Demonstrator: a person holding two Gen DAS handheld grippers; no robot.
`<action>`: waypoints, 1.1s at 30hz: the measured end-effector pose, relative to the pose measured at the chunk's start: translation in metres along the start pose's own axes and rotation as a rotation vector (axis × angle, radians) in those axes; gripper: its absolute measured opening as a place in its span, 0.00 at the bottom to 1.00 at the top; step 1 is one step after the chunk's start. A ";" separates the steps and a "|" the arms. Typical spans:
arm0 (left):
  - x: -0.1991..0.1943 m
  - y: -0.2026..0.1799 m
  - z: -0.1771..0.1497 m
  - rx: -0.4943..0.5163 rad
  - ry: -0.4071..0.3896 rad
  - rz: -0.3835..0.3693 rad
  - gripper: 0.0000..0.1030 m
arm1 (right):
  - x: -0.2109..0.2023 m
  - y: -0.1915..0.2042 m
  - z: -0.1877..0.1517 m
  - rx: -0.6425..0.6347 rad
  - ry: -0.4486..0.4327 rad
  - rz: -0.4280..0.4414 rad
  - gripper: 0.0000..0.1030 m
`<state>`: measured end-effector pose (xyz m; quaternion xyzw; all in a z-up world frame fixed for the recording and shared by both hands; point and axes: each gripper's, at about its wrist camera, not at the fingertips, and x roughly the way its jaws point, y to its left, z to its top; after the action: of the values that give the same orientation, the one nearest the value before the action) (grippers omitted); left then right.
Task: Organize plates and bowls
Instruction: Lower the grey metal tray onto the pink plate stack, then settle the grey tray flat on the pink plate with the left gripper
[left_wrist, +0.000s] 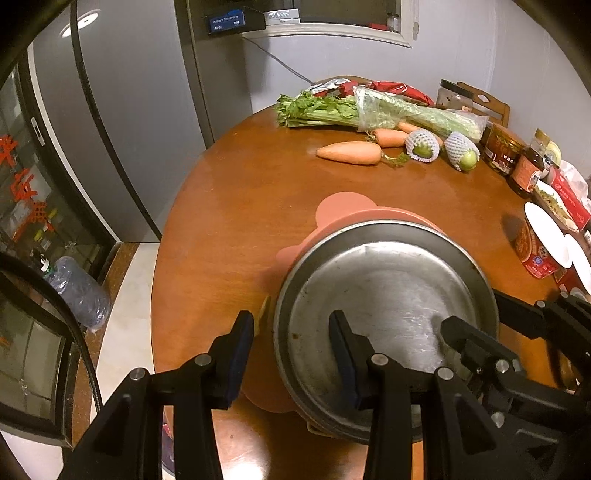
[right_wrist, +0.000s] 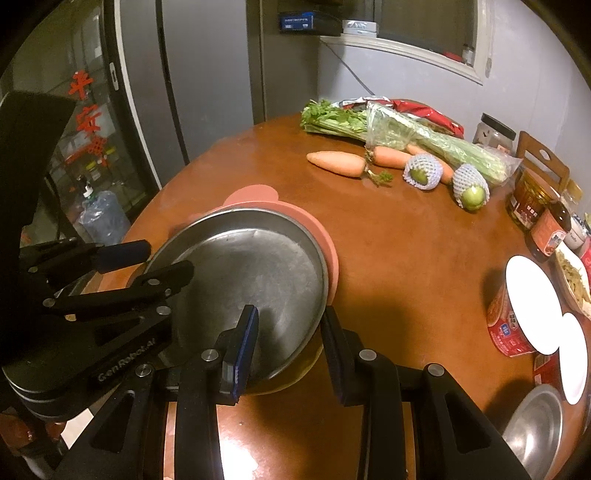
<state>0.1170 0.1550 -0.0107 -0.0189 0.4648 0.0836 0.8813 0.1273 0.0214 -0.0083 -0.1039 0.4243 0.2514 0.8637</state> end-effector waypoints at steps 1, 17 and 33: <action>0.000 0.001 0.000 -0.002 0.000 -0.003 0.41 | 0.000 -0.001 0.000 0.004 0.000 0.003 0.35; -0.021 0.019 -0.002 -0.060 -0.021 -0.006 0.58 | -0.015 -0.018 -0.002 0.066 -0.007 0.035 0.37; 0.012 0.039 -0.014 -0.182 0.090 -0.111 0.59 | -0.006 -0.032 -0.007 0.172 0.058 0.113 0.44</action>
<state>0.1057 0.1939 -0.0268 -0.1283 0.4927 0.0758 0.8574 0.1364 -0.0105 -0.0090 -0.0124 0.4743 0.2594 0.8412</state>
